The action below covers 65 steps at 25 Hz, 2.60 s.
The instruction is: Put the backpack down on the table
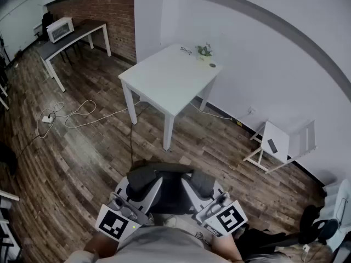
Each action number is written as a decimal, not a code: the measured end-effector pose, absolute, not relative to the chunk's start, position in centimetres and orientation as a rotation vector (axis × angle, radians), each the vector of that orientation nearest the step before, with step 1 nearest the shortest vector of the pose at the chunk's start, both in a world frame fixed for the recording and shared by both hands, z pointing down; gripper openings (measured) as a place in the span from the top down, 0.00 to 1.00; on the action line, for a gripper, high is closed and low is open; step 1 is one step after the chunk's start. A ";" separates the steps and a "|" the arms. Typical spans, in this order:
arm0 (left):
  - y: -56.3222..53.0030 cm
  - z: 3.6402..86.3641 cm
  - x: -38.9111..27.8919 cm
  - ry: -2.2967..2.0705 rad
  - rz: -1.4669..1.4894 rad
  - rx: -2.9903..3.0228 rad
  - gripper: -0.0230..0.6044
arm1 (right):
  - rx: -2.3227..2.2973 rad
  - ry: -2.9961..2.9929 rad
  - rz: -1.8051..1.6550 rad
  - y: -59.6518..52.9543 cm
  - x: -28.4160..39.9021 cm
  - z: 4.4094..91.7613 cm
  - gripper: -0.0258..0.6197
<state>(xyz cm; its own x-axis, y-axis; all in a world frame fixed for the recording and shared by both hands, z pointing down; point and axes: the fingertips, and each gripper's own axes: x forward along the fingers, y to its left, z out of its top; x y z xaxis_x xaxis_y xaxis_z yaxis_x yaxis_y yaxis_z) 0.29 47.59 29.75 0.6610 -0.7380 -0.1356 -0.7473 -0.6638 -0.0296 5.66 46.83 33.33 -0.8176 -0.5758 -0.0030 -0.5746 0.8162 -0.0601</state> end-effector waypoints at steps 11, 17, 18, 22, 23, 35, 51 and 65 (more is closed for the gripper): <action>49.9 30.0 1.7 1.325 0.162 -2.749 0.89 | -0.859 2.955 -0.120 49.5 7.4 33.3 0.90; 48.6 30.3 3.1 1.374 0.185 -2.706 0.89 | -0.841 2.956 -0.080 48.5 8.9 33.4 0.90; 48.2 30.2 3.3 1.375 0.188 -2.701 0.89 | -0.846 2.955 -0.078 48.1 9.1 33.4 0.90; 46.1 30.1 3.7 1.370 0.207 -2.683 0.89 | -0.855 2.975 -0.053 46.1 9.3 33.6 0.90; 45.5 30.2 3.6 1.368 0.212 -2.684 0.89 | -0.857 2.980 -0.052 45.5 9.2 33.7 0.90; 32.8 31.2 0.3 1.279 0.275 -2.799 0.89 | -0.934 2.996 -0.095 32.9 5.9 34.4 0.90; 13.3 30.1 -8.3 1.094 0.228 -2.874 0.89 | -1.066 2.955 -0.103 13.1 -2.5 32.5 0.90; 0.5 27.3 -7.8 1.222 0.236 -2.767 0.89 | -0.954 2.972 -0.049 0.9 -2.4 30.3 0.90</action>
<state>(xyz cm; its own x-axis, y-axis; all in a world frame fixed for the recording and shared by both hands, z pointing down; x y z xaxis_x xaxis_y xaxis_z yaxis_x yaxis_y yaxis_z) -7.78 0.46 27.32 0.6643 -0.7242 -0.1849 -0.7410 -0.6706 -0.0356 -2.37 0.88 30.25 -0.8130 -0.5821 -0.0089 -0.5815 0.8127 -0.0358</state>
